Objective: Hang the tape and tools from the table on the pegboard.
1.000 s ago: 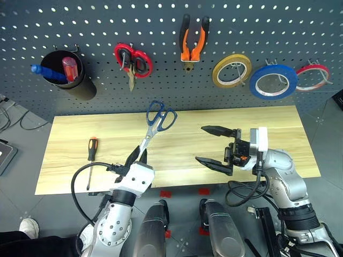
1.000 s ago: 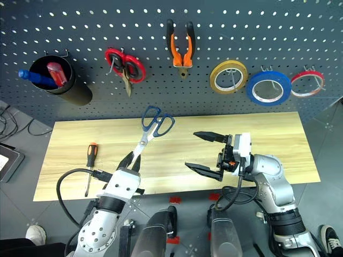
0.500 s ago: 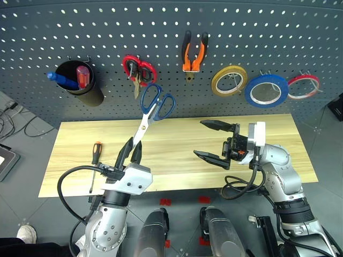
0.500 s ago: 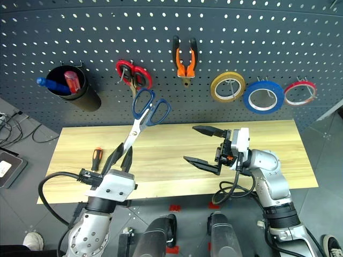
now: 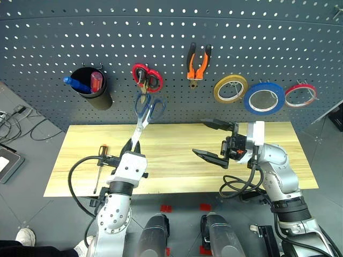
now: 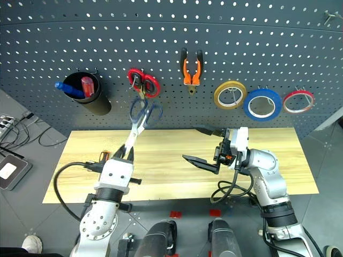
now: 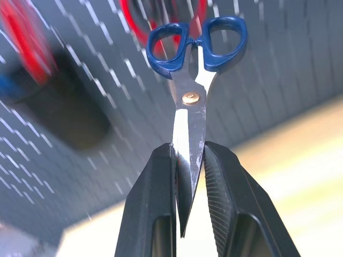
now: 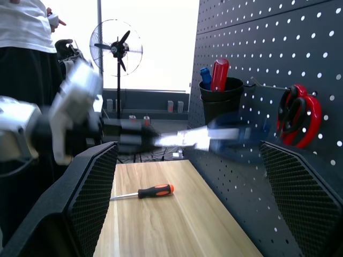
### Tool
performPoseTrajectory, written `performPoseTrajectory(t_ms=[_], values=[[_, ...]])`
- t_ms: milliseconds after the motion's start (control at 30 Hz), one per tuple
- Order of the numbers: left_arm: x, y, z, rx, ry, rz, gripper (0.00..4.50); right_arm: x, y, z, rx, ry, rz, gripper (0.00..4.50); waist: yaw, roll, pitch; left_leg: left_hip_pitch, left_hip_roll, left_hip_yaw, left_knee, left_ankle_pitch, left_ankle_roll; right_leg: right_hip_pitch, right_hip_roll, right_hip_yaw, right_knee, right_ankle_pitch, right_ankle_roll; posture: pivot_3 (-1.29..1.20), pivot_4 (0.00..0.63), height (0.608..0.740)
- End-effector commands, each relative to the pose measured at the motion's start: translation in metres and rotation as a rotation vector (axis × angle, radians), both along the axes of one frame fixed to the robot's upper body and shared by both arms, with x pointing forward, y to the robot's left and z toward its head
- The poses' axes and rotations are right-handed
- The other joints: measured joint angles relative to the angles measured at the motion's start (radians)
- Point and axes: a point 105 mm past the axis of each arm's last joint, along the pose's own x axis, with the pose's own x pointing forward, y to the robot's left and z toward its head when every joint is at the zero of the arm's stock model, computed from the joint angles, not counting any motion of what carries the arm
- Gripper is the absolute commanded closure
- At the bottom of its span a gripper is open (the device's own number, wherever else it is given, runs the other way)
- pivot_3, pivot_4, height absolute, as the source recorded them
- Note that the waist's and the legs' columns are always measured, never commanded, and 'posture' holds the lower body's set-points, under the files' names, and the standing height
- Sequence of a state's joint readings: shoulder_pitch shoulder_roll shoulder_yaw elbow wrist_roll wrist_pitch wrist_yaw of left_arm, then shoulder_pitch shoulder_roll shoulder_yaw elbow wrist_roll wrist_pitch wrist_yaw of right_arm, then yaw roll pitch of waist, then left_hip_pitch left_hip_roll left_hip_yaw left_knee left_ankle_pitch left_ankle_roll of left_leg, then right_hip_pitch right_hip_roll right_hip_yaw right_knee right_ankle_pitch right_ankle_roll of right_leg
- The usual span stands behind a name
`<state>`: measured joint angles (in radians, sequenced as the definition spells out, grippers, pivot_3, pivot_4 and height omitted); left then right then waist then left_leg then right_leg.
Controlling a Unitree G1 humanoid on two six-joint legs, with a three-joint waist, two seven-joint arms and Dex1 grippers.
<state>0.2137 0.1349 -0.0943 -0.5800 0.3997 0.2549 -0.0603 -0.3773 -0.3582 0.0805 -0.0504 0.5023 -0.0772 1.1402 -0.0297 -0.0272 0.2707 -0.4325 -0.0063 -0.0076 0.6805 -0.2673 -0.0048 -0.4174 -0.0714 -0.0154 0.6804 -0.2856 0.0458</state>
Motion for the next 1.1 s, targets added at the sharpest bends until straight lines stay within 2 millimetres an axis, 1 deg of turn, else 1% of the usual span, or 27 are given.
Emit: performPoseTrajectory(t_ms=[33, 200, 333, 467, 600, 700, 833, 1100], values=[[0.005, -0.006, 0.005, -0.056, 0.001, -0.020, 4.05, -0.009, 0.000, 0.008, -0.011, -0.043, 0.030, 0.00, 0.000, 0.000, 0.000, 0.000, 0.000, 0.000, 0.000, 0.000, 0.000, 0.000, 0.000, 0.000, 0.000, 0.000, 0.000, -0.08, 0.245, 0.740], [0.007, -0.002, -0.015, -0.108, 0.110, 0.017, 4.05, -0.009, 0.000, 0.006, -0.043, -0.045, 0.038, 0.00, -0.004, 0.000, 0.000, 0.001, 0.001, -0.001, 0.000, -0.001, 0.002, 0.002, 0.000, 0.002, 0.000, 0.000, 0.000, -0.09, 0.271, 0.740], [0.000, 0.010, -0.040, -0.173, 0.240, 0.095, 4.05, -0.007, 0.002, 0.006, -0.049, -0.039, 0.027, 0.00, -0.009, 0.000, 0.002, 0.001, 0.001, -0.001, 0.000, -0.002, 0.003, 0.002, 0.000, 0.003, 0.000, 0.000, 0.000, -0.10, 0.306, 0.740], [-0.005, 0.015, -0.054, -0.211, 0.318, 0.137, 4.05, -0.008, 0.004, 0.006, -0.056, -0.033, 0.028, 0.00, -0.009, -0.001, 0.006, 0.002, 0.001, -0.003, 0.000, -0.002, 0.003, 0.003, 0.000, 0.002, 0.000, 0.000, 0.000, -0.10, 0.332, 0.740], [-0.010, 0.019, -0.064, -0.237, 0.380, 0.168, 4.05, -0.009, 0.005, 0.005, -0.066, -0.020, 0.036, 0.00, -0.009, 0.000, 0.018, 0.004, 0.000, -0.003, 0.001, -0.002, 0.004, 0.007, 0.000, 0.002, -0.001, 0.000, 0.000, -0.10, 0.350, 0.740], [-0.015, 0.019, -0.079, -0.259, 0.458, 0.189, 4.05, -0.011, 0.005, 0.004, -0.071, -0.008, 0.047, 0.00, -0.011, 0.000, 0.031, 0.005, 0.000, -0.004, 0.001, -0.003, 0.004, 0.008, -0.001, 0.002, -0.001, 0.000, -0.001, -0.09, 0.385, 0.740], [-0.020, 0.020, -0.097, -0.297, 0.550, 0.213, 4.05, -0.012, 0.008, 0.001, -0.076, 0.008, 0.056, 0.00, -0.012, 0.001, 0.051, 0.007, 0.000, -0.004, 0.001, -0.003, 0.005, 0.009, -0.001, 0.003, -0.001, 0.000, -0.001, -0.09, 0.397, 0.740], [-0.021, 0.023, -0.116, -0.346, 0.659, 0.241, 4.05, -0.016, 0.010, -0.001, -0.087, 0.028, 0.055, 0.00, -0.013, 0.002, 0.084, 0.007, 0.000, -0.004, 0.001, -0.003, 0.005, 0.009, -0.001, 0.002, 0.000, 0.000, -0.001, -0.10, 0.432, 0.740]])
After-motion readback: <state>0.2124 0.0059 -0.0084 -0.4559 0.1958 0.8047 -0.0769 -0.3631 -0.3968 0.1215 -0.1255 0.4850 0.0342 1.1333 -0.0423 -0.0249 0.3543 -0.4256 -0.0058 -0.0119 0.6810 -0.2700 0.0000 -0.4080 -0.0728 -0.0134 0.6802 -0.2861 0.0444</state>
